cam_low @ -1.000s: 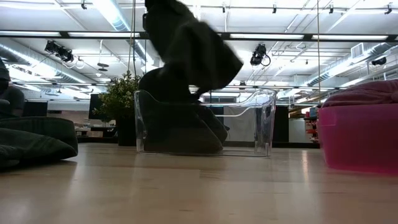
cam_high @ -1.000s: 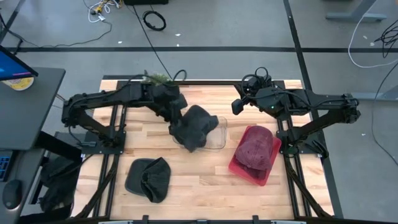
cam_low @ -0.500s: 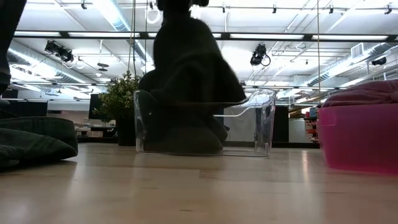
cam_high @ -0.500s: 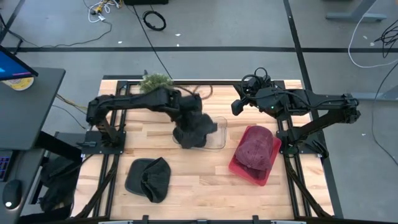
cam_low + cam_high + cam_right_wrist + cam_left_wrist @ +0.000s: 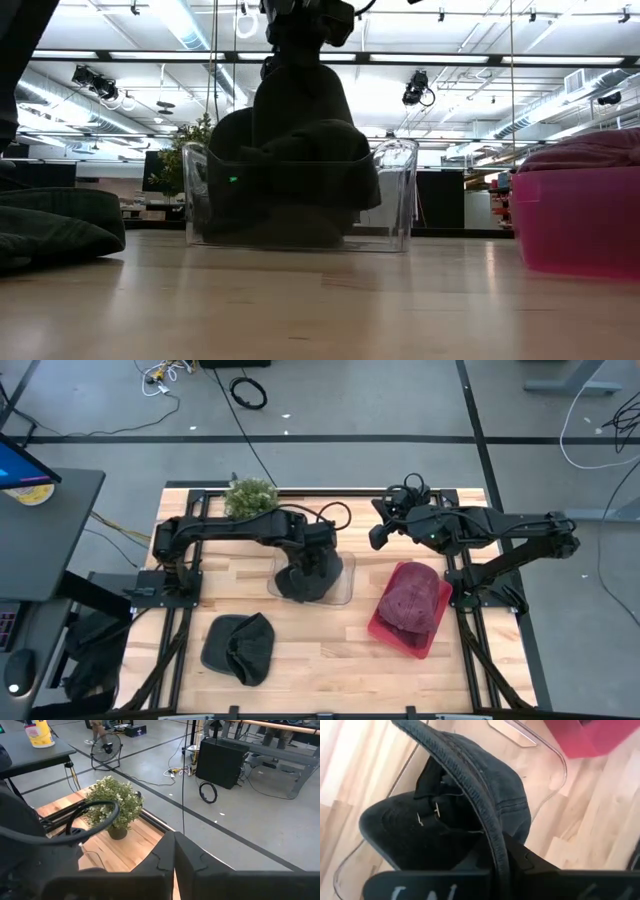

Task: Pick & Place hat
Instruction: Put the top black cap into the transparent bin

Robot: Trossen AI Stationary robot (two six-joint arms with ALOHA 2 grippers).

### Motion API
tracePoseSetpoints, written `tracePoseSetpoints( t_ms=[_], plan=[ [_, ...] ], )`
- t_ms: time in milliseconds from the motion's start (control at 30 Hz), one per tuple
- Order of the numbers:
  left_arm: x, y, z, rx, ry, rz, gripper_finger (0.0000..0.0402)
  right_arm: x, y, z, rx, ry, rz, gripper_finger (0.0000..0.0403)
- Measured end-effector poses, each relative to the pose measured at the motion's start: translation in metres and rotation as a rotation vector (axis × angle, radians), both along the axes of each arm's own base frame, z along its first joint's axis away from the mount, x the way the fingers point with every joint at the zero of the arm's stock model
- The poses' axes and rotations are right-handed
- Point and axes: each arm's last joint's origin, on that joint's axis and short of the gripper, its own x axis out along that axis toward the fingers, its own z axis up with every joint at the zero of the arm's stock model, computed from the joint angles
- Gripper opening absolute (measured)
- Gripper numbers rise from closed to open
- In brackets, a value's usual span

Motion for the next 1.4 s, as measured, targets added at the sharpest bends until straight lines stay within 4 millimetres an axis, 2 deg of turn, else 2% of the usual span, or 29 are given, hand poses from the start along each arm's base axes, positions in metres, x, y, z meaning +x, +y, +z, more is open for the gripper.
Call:
tracePoseSetpoints(
  t_ms=[300, 600, 833, 1067, 1233, 1400],
  plan=[
    [0.003, 0.001, -0.006, -0.05, 0.024, 0.056, 0.0012, 0.0, 0.0, 0.0, -0.005, 0.003, 0.004, 0.0005],
    [0.017, 0.0, -0.037, 0.016, 0.115, -0.029, 0.0011, 0.0, 0.0, 0.0, -0.017, 0.014, 0.009, 0.0005],
    [0.024, -0.001, -0.049, -0.125, 0.127, -0.017, 0.0012, 0.0, 0.0, 0.0, -0.019, 0.017, 0.01, 0.0004],
    [0.023, 0.008, -0.05, -0.157, 0.139, 0.07, 0.0014, 0.0, 0.0, 0.0, -0.019, 0.022, 0.01, 0.0004],
    [0.02, 0.012, -0.05, -0.125, 0.174, 0.109, 0.0035, 0.0, 0.0, -0.001, -0.019, 0.026, 0.01, 0.0004],
    [0.017, 0.012, -0.051, -0.108, 0.203, 0.107, 0.0076, -0.001, 0.0, -0.001, -0.02, 0.033, 0.011, 0.0004]
  ],
)
